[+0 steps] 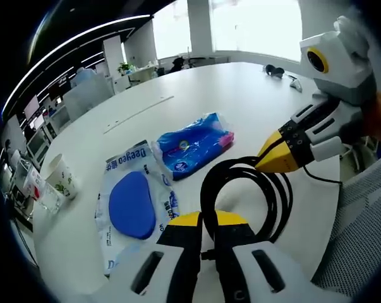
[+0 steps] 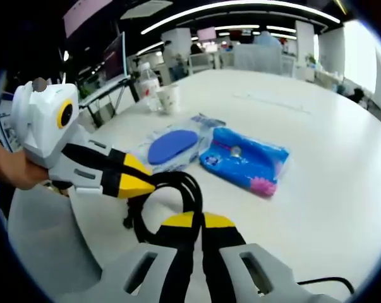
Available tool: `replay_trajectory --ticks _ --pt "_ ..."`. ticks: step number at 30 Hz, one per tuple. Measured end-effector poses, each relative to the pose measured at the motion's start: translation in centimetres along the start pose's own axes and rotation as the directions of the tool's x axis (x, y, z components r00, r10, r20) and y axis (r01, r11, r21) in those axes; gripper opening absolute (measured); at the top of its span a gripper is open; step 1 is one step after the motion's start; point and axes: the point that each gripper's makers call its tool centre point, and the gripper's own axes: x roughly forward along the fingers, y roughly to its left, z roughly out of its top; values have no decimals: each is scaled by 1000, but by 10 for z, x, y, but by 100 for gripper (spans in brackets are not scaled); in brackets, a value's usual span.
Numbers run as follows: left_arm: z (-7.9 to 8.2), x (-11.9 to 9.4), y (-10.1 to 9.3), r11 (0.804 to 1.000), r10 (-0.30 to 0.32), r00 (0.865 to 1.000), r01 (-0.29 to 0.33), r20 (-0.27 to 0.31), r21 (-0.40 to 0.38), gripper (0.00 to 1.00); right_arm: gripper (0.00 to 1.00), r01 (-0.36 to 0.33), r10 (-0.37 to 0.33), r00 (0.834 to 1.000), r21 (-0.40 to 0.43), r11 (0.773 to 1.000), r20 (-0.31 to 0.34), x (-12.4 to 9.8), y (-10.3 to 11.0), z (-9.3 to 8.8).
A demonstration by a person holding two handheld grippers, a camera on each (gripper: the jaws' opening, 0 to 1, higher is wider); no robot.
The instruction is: Arrange the tabletop items into an orderly group along one side of the table until the central work area is clear of visible clutter.
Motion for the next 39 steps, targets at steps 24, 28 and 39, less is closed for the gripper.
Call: replay_trajectory --ticks 24,28,39 --pt "-20 6 -18 999 -36 996 38 -75 24 5 1 -15 13 996 -22 1000 -93 6 4 -36" --pt "-22 6 -20 998 -48 995 51 -82 33 5 1 -19 18 995 -14 1000 -101 7 4 -40" --pt "-29 9 -22 998 -63 993 64 -104 13 5 2 -34 34 994 2 999 -107 10 5 -44"
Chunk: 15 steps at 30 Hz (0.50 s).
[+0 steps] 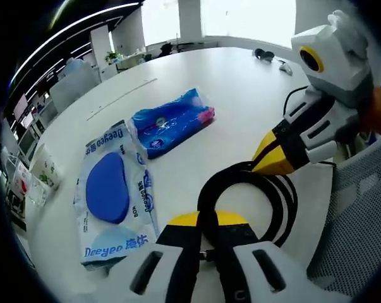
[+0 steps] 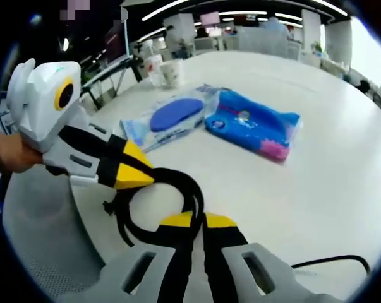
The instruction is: Arrange the tabletop items into an orderly group along one side of the table until the central work area is clear of visible clutter.
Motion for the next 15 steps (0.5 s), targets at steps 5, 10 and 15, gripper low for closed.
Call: replay_trajectory --ticks 5,10,15 --pt "1 0 1 1000 -4 1000 4 2 3 6 2 -5 6 1000 -17 1000 5 0 0 2" --pt "6 -1 7 1000 9 1000 -9 16 -3 12 4 -1 2 1000 -47 999 18 -1 -1 5" --pt "7 -2 12 1000 18 1000 -18 22 -16 18 13 11 -8 998 -39 999 61 -5 -6 12"
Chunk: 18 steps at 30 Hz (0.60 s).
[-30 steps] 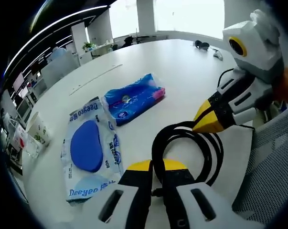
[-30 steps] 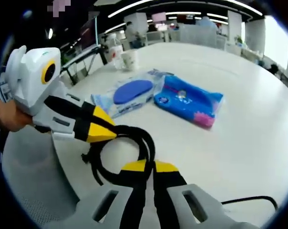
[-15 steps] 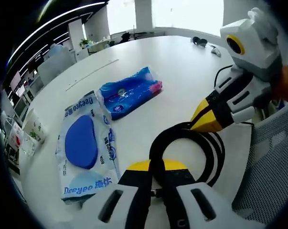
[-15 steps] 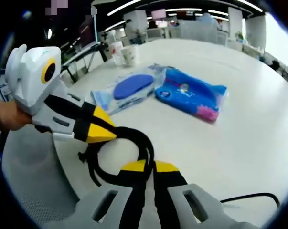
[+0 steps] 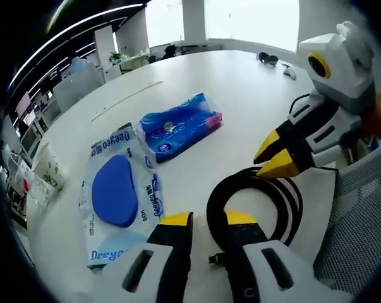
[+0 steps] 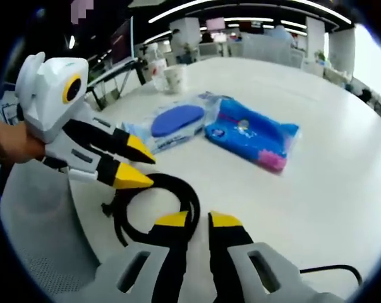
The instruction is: Arrange the tabletop items into an orderly group along one side of the table until the central work area is clear of visible clutter.
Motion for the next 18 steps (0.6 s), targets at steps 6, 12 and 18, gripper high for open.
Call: replay_trajectory --ticks 6,12,18 --pt "8 -2 4 1000 22 999 -21 31 -22 27 26 23 -24 999 17 1000 43 -3 -6 9" --pt "13 -1 12 997 55 997 -52 53 -55 39 31 30 -32 997 41 999 63 -6 -11 14" --pt "16 -1 16 996 77 995 -73 65 -57 44 34 50 -56 995 66 997 82 -10 -22 18"
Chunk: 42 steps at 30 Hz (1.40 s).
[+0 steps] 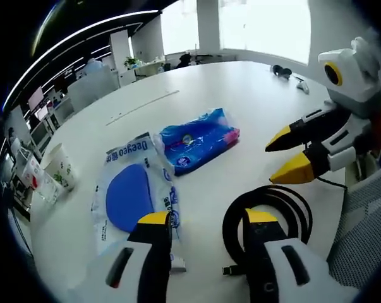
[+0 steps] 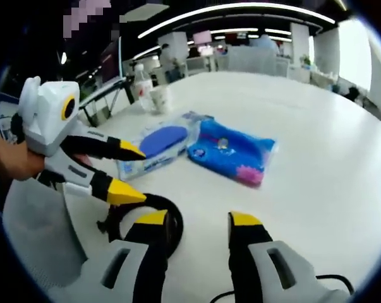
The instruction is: Arrange the tabletop items into an orderly group along one side of the table until the central work area is clear of visible clutter.
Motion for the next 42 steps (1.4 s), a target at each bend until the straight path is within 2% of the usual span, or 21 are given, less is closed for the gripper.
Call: replay_trajectory --ticks 12,19,42 --pt "7 6 7 1000 10 1000 -10 12 -15 44 34 29 -29 999 28 999 26 -4 -17 7" --pt "11 9 13 999 26 999 -25 28 -46 45 39 38 -39 998 25 999 47 -3 -24 15" --pt "21 24 29 992 56 998 -51 39 -112 38 38 56 -59 996 44 997 63 3 -51 26"
